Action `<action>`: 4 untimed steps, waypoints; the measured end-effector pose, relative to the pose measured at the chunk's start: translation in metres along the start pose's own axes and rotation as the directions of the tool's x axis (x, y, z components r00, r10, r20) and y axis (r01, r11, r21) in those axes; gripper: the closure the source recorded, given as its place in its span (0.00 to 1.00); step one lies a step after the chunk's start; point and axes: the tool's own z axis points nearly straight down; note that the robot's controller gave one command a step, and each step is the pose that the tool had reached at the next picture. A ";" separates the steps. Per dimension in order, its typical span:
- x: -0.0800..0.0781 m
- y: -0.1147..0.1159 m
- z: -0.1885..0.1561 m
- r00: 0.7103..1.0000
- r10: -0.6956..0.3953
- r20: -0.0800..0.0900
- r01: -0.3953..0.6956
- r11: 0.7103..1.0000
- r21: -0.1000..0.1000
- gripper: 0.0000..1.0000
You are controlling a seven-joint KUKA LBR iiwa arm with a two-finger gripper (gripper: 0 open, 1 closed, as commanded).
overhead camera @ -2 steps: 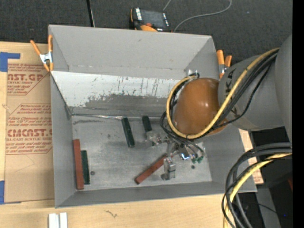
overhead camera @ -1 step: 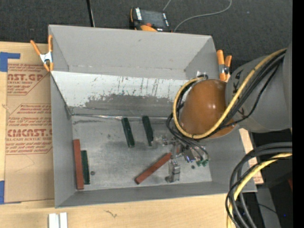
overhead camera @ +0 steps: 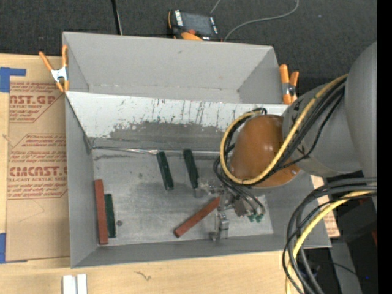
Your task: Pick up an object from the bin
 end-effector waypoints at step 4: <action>-0.002 0.002 -0.062 1.000 -0.001 0.003 0.001 1.000 0.001 1.00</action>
Offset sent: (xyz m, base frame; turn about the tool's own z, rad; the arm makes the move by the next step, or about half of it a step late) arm 0.0000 0.0000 0.0000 0.0000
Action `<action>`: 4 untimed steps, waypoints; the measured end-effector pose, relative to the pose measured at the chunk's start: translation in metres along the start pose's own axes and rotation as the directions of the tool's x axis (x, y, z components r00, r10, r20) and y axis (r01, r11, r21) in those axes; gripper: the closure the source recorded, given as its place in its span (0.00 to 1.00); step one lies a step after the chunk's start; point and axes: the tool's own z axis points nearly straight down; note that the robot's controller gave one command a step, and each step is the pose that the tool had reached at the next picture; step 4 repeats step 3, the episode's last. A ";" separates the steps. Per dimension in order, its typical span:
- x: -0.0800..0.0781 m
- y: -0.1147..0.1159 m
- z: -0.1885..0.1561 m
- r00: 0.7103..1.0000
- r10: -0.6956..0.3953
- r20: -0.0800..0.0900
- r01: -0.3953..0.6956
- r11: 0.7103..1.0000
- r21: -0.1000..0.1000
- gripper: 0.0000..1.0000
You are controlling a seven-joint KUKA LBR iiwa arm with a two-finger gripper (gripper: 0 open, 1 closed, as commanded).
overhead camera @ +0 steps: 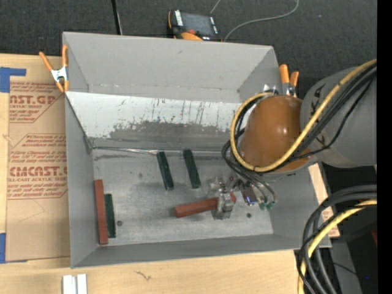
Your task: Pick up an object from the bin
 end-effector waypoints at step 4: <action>-0.002 0.001 -0.063 1.000 -0.001 0.000 0.001 1.000 0.000 1.00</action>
Offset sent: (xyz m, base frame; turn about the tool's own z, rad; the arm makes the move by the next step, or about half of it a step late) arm 0.0002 0.0000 0.0282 0.0000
